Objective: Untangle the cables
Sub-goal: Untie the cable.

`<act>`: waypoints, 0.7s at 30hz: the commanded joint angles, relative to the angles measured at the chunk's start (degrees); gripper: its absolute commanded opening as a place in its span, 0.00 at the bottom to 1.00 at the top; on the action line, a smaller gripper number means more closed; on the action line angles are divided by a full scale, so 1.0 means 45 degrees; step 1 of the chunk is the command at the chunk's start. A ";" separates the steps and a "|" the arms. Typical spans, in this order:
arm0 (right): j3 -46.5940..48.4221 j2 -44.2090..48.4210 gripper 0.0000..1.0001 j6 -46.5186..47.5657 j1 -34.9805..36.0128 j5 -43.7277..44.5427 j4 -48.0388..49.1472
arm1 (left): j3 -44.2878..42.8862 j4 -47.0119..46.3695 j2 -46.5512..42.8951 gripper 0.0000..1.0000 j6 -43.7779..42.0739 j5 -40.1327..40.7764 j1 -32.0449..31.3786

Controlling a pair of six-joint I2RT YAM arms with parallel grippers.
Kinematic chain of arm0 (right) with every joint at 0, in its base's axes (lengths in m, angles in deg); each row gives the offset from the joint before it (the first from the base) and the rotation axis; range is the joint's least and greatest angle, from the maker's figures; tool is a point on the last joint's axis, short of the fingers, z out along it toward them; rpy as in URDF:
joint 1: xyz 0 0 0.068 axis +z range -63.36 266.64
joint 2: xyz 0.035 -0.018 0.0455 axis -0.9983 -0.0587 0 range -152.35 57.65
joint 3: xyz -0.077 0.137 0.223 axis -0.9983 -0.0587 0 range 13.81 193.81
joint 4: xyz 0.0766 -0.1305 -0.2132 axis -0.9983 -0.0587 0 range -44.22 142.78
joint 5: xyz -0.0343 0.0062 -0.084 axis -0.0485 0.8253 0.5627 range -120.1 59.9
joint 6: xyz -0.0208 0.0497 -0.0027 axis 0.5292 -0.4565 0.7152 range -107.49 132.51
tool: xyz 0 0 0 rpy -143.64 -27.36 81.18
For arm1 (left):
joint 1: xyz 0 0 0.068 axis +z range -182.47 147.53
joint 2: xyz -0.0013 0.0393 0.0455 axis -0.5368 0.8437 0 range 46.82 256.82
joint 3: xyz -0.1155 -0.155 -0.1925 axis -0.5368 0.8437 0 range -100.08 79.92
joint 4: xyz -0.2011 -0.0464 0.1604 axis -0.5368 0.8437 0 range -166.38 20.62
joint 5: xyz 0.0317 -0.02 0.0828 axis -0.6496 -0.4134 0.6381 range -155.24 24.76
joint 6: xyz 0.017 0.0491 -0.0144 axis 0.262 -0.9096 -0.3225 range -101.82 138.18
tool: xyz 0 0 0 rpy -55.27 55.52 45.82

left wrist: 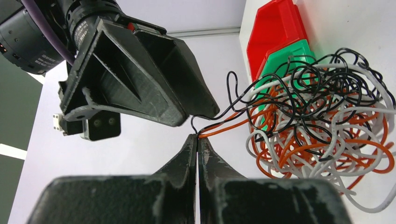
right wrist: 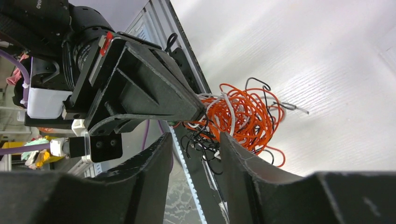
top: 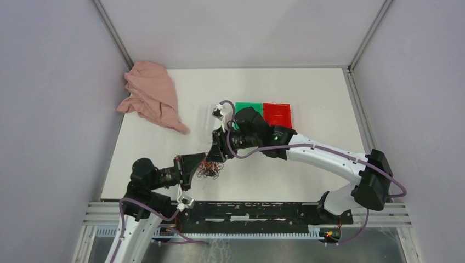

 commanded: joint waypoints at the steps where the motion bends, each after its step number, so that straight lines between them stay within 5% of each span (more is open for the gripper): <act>1: 0.0302 -0.0215 0.46 -0.0537 -0.0004 -0.0342 0.1197 | -0.0170 -0.0683 0.0106 0.03 -0.0522 -0.0106 0.0003; 6: 0.0319 -0.0540 0.32 -0.0919 -0.0006 -0.0249 0.1670 | -0.0171 -0.0683 0.0126 0.03 -0.0501 -0.0031 -0.0001; 12: 0.0359 -0.0570 0.01 -0.0955 -0.0002 0.0143 0.1552 | -0.0275 -0.0476 0.0119 0.03 -0.0442 0.0240 0.0003; 17: 0.0412 0.0224 0.00 -0.0310 -0.0298 0.0555 0.0420 | -0.0358 0.0221 0.0169 0.05 -0.0471 0.0835 0.0003; 18: 0.0418 0.0367 0.00 -0.0237 -0.0387 0.0539 0.0227 | -0.0393 0.0379 0.0225 0.13 -0.0426 0.0947 0.0003; 21: 0.0590 0.0609 0.00 0.0103 -0.0551 0.0463 -0.0436 | -0.0872 0.2370 0.0693 0.63 -0.0697 0.1601 0.0003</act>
